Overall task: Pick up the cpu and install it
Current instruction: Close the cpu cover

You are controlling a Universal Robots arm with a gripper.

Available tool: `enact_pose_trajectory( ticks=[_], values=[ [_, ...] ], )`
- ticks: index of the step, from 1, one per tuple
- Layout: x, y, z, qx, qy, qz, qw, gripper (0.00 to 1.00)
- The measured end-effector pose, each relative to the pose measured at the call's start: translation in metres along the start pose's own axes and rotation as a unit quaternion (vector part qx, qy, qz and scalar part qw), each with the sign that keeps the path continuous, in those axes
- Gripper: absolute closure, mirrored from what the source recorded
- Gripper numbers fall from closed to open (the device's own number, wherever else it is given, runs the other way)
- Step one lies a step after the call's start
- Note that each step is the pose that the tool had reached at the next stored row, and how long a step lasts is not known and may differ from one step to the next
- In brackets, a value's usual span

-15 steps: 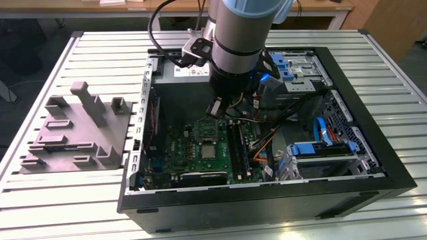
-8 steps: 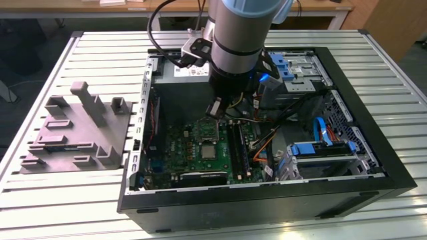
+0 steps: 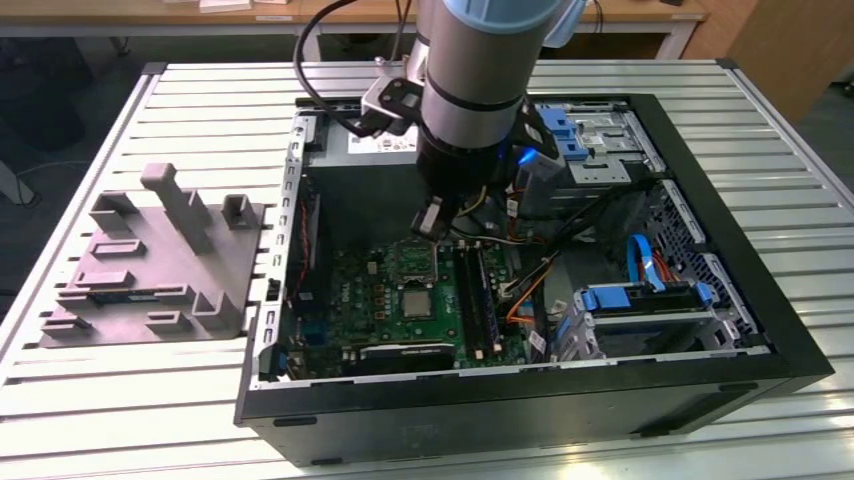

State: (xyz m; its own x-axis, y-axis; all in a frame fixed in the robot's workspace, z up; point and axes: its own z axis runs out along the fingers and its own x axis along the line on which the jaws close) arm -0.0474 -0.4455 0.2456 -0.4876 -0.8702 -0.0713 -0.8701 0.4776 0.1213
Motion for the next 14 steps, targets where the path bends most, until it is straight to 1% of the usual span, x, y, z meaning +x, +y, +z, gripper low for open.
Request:
enact_pose_trajectory(
  ticks=[8,14],
  values=[
    [0.0042,-0.0021,-0.0006,-0.0001,0.0001,-0.001,1.0000,0.89],
    [0.0050,-0.0026,-0.0007,-0.0001,0.0001,-0.001,1.0000,0.89]
  ],
)
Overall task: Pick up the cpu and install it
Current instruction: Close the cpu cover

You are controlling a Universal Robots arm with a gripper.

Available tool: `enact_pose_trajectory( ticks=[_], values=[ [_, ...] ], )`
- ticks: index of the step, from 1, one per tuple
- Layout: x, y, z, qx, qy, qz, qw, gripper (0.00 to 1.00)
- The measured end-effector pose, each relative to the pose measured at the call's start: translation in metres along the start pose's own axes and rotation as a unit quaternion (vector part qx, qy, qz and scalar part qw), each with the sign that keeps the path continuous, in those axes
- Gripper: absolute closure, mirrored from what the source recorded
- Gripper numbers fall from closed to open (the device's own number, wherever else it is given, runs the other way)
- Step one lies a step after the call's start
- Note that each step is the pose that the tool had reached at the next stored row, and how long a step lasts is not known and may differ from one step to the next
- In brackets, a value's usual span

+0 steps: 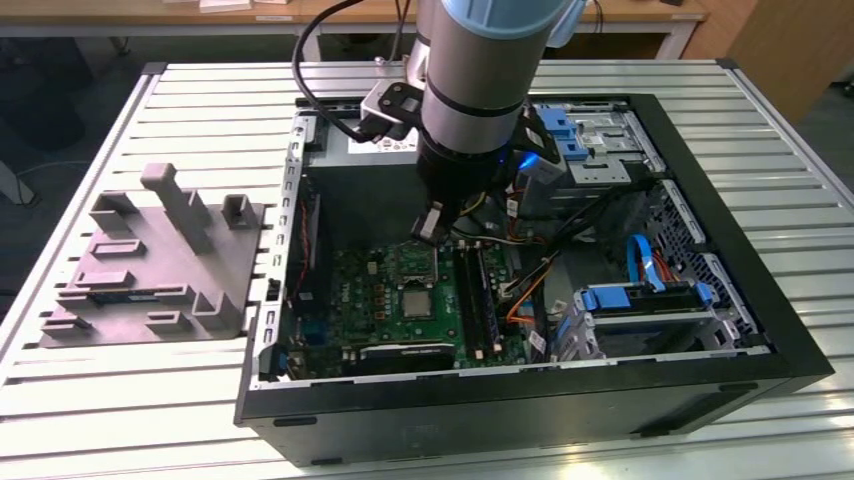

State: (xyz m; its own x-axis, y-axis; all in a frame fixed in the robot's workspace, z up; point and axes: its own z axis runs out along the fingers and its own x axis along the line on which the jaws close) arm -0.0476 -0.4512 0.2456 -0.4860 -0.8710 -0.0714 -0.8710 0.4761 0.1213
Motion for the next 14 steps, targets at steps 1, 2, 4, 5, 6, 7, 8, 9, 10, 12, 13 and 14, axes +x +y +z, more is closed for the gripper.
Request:
enact_pose_trajectory(
  ticks=[1,2,4,5,6,7,8,9,10,12,13,14],
  values=[
    [0.0000,0.0000,0.0000,0.0000,0.0000,0.000,1.0000,0.89],
    [0.0000,0.0000,0.0000,0.0000,0.0000,0.000,1.0000,0.89],
    [0.0001,-0.0001,0.0000,0.0000,0.0000,0.000,1.0000,0.89],
    [0.0001,-0.0001,-0.0001,0.0000,0.0000,0.000,1.0000,0.89],
    [0.0001,-0.0001,0.0000,0.0000,0.0000,0.000,1.0000,0.89],
    [0.0002,-0.0001,-0.0001,0.0000,0.0001,0.000,1.0000,0.89],
    [0.0001,-0.0001,0.0000,0.0000,0.0000,0.000,1.0000,0.89],
    [0.0001,-0.0001,0.0000,0.0000,0.0000,0.000,1.0000,0.89],
    [0.0002,-0.0001,0.0000,0.0000,0.0000,0.000,1.0000,0.89],
    [0.0002,-0.0001,0.0000,0.0000,0.0000,0.000,1.0000,0.89],
    [0.0004,-0.0002,0.0000,0.0001,0.0002,0.000,1.0000,0.89],
    [0.0005,-0.0003,-0.0001,0.0002,0.0004,0.000,1.0000,0.89]
  ],
)
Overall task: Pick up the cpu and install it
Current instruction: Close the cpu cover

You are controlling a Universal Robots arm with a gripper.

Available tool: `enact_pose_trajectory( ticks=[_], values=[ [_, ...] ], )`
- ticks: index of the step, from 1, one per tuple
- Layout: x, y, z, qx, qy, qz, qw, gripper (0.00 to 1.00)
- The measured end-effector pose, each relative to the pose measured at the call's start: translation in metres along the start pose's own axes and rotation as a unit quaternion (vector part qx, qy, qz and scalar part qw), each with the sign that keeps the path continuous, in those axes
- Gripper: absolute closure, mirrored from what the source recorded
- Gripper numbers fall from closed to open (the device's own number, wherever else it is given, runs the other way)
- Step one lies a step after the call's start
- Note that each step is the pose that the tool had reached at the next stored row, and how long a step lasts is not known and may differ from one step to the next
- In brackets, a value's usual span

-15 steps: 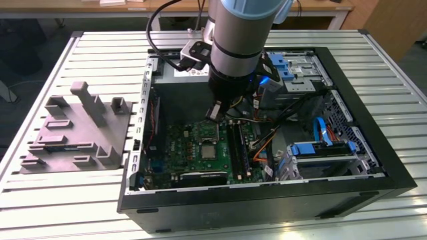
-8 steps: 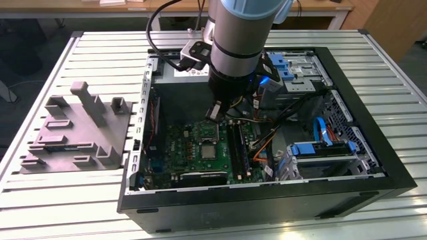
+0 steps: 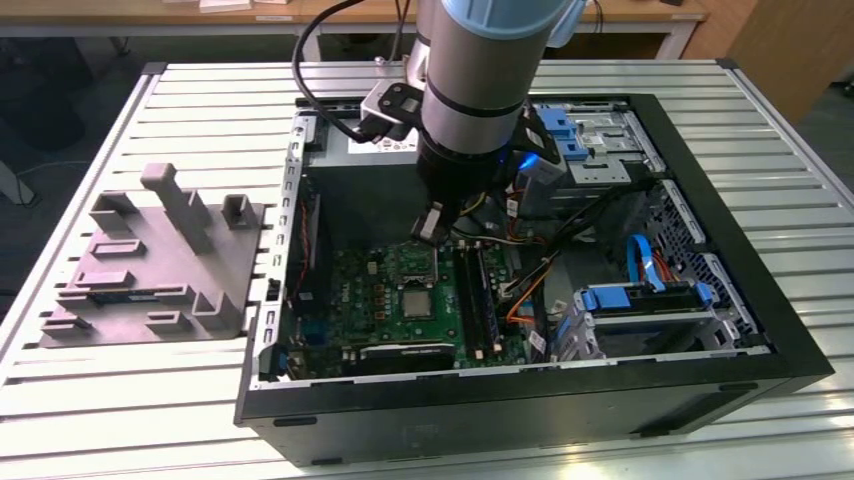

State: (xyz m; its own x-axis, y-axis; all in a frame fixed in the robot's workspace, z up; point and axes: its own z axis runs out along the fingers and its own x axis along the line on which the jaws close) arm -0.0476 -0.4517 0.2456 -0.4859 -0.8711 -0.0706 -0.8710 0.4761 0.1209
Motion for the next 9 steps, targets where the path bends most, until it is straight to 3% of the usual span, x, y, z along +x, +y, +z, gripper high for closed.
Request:
enact_pose_trajectory(
  ticks=[2,5,9],
  values=[
    [0.0003,-0.0002,-0.0001,0.0007,0.0013,0.000,1.0000,0.89],
    [0.0008,-0.0005,-0.0001,0.0037,0.0067,0.001,1.0000,0.89],
    [0.0015,-0.0008,-0.0001,0.0110,0.0196,0.002,0.9997,0.89]
  ],
)
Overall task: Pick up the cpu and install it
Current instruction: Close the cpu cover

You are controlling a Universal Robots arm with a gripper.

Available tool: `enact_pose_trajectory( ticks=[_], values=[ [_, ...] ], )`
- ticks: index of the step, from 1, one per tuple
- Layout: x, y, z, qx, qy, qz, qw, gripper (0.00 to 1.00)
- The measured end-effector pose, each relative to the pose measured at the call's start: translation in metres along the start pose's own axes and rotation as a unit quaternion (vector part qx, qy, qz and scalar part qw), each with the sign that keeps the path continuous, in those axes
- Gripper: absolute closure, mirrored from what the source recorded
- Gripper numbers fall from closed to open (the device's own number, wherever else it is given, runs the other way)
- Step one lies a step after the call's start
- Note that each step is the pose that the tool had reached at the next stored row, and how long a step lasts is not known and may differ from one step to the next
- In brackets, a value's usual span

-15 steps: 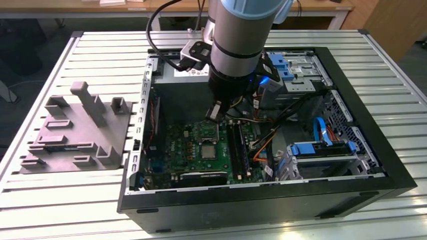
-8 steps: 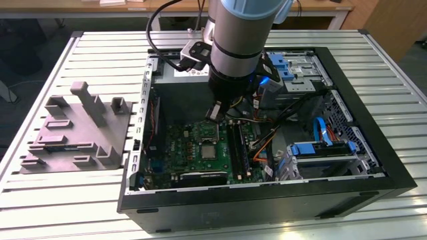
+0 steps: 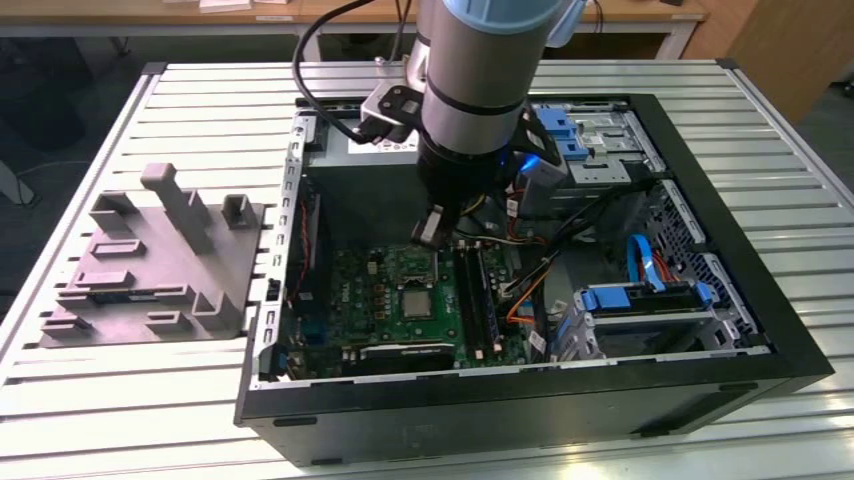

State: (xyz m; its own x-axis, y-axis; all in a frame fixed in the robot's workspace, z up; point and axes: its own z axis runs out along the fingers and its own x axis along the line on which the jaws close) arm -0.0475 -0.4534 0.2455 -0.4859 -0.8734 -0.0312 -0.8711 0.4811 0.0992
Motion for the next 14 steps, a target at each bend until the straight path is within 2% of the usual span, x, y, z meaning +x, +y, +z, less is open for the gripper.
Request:
enact_pose_trajectory(
  ticks=[3,5,14],
  values=[
    [0.0005,-0.0003,-0.0001,0.0051,0.0092,0.001,0.9999,0.89],
    [0.0012,-0.0006,-0.0002,0.0076,0.0138,0.001,0.9999,0.89],
    [0.0078,-0.0042,-0.0004,0.0081,0.0145,0.001,0.9999,0.89]
  ],
)
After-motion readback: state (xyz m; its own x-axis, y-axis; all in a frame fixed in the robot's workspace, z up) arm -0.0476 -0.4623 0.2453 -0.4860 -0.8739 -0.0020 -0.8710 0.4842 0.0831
